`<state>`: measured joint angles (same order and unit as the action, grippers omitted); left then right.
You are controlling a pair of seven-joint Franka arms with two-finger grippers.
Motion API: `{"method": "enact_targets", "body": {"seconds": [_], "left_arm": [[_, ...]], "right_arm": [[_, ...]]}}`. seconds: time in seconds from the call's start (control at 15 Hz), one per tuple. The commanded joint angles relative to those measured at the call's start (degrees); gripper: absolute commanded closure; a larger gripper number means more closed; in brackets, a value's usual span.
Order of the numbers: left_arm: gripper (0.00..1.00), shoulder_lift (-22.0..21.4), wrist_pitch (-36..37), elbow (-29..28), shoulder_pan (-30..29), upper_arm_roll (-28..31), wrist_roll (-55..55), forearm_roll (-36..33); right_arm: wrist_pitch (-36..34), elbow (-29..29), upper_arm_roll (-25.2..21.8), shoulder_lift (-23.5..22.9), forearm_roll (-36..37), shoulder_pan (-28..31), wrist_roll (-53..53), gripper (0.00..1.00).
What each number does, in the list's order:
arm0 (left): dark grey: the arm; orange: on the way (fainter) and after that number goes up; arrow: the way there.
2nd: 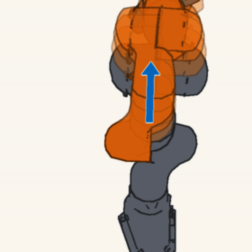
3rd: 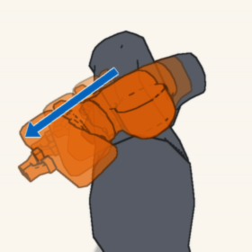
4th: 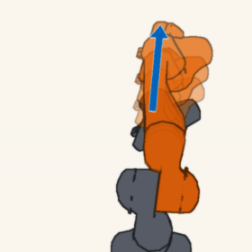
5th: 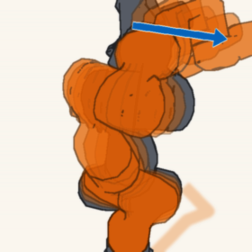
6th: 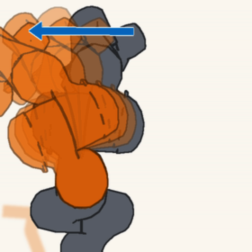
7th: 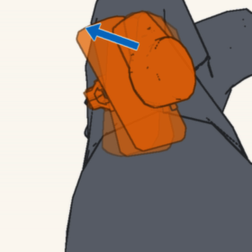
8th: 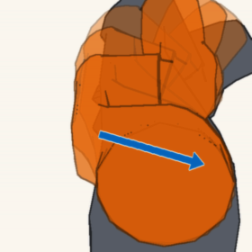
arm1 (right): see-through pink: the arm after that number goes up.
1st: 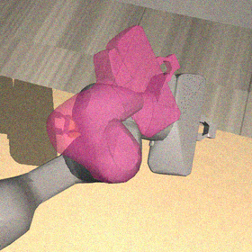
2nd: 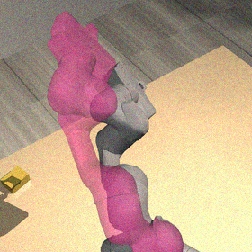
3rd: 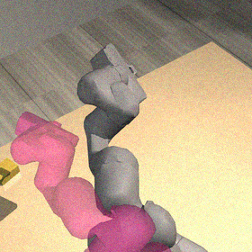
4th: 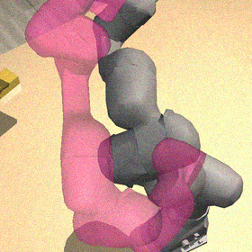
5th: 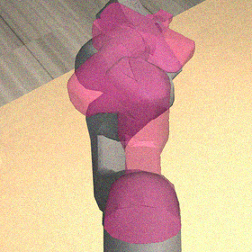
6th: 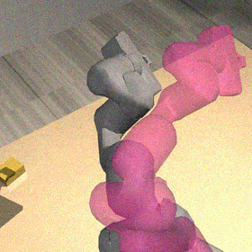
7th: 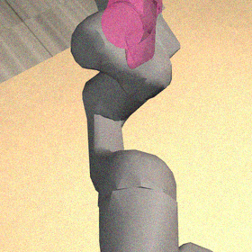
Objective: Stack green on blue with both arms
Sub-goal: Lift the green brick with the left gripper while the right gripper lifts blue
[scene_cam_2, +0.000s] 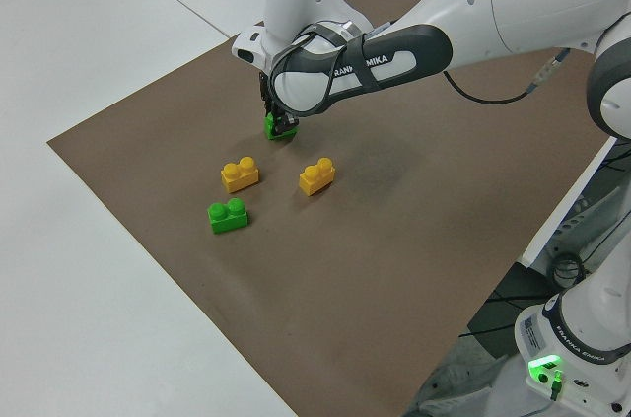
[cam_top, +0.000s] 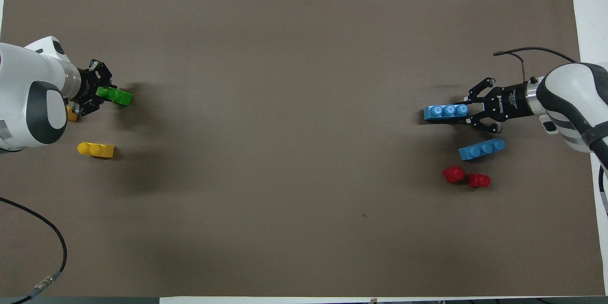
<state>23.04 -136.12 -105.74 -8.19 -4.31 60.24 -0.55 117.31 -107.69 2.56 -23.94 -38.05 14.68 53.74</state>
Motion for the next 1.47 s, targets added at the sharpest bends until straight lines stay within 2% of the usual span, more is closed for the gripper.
{"method": "enact_targets", "body": {"seconds": [0.0,0.2,0.33,0.53,0.93,1.4], "left_arm": [[1.00,-0.3,4.9,3.0,1.8,0.3,3.3,-1.3],[1.00,-3.2,9.3,2.8,3.7,0.3,6.8,-1.3],[1.00,-5.2,10.9,2.7,4.9,0.3,11.5,-1.3],[1.00,-8.4,16.6,2.7,7.1,0.3,14.5,-1.3],[1.00,-14.1,23.5,2.6,15.4,0.2,30.3,-1.3],[1.00,-15.4,25.0,2.7,26.1,0.0,47.5,-1.3]], "right_arm": [[-2.1,4.3,0.4,0.2,-1.2,-0.1,4.8,1.00],[-3.4,8.3,0.3,0.7,-0.4,-5.1,11.1,1.00],[-4.5,9.5,0.4,0.8,-0.5,-7.7,12.3,1.00],[-3.2,10.2,0.4,0.9,-1.2,-14.7,17.8,1.00],[4.7,8.9,0.6,1.0,-1.6,-27.1,27.7,1.00],[21.5,5.4,0.7,-0.9,-8.6,-38.0,30.0,1.00]]}}
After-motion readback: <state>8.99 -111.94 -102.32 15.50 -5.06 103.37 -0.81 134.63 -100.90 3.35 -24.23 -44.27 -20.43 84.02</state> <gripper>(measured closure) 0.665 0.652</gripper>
